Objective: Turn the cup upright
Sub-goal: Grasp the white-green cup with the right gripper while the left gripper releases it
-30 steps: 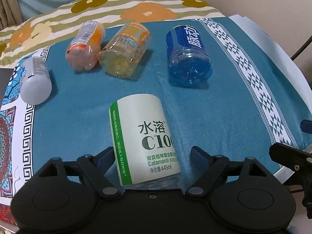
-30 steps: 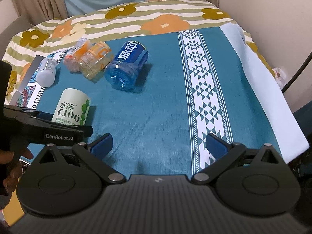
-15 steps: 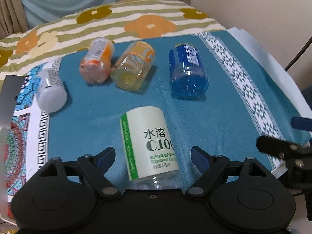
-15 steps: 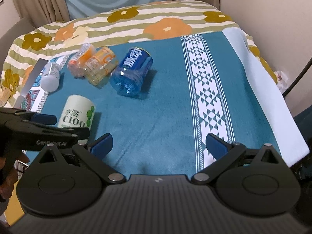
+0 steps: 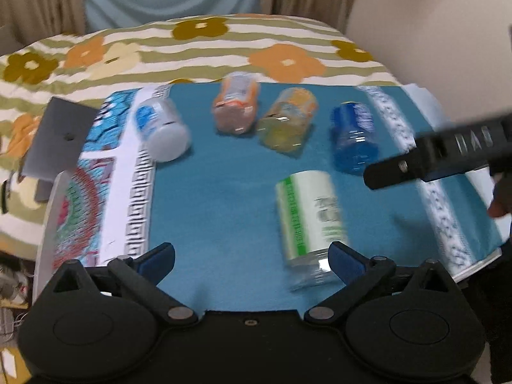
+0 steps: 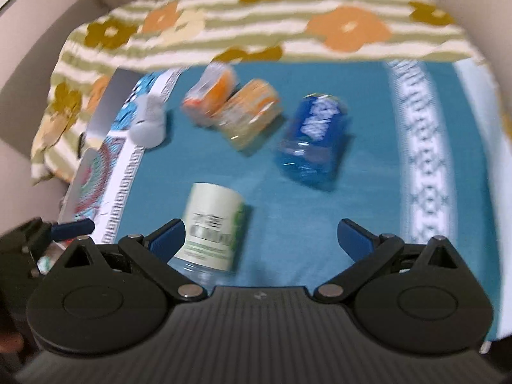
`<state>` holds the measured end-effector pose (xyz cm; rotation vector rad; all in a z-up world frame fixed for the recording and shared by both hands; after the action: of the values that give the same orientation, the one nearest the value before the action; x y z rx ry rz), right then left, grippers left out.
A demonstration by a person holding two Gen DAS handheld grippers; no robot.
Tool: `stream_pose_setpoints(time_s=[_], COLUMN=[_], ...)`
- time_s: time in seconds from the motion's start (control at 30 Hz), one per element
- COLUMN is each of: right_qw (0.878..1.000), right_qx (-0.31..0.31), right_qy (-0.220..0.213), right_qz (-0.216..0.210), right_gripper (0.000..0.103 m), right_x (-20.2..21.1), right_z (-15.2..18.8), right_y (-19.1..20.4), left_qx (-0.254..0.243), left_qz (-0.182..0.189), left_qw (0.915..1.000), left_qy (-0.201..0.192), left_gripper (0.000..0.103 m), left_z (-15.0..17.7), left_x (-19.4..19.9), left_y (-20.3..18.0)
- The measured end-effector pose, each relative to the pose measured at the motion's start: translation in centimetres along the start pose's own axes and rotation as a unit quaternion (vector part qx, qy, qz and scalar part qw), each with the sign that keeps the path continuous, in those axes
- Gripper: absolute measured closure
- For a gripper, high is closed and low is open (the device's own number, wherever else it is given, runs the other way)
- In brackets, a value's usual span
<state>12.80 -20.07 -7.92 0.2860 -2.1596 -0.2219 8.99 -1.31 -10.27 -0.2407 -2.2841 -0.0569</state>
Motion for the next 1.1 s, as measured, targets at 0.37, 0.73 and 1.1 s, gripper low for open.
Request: stream_pose_setpoints(time_s=[0.37,0.73,1.1], right_qw=[0.987,0.974,0.973], right_qx=[-0.102,-0.166,-0.171], right_qy=[0.121,0.155,0.150], right_qz=[-0.028,-0.021,-0.033], right_gripper=[0.000,0.017,0.030], right_x=[-8.8,-11.8,-11.9], right_z=[-1.2,-0.7,-0.5], right_y=[2.1,0.7,0.2], left_qx=[0.057,0.063,0.069], left_qz=[-0.019,-0.005,-0.003], left_qw=[0.9979,0.9971,0.9966], left_qy=[0.025,0.043,0.045], left_gripper=[0.000,0.000,0.000], left_z=[1.9,2.1,2.0], left_x=[-0.9,-2.4,-2.6], left_y=[6.3,7.5,7.7])
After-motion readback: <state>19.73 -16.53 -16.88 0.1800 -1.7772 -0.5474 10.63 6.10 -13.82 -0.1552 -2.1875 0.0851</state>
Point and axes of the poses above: each gripper's, at about its wrist camera, not at the fingertips, and x roughly against the way its jaws point, y to its left, z to its underside, the point moved 3 cm from there along -x, roughly the way its jaws point, and after that the axes turned 11 degrees about -y, right-handed, at the moved point
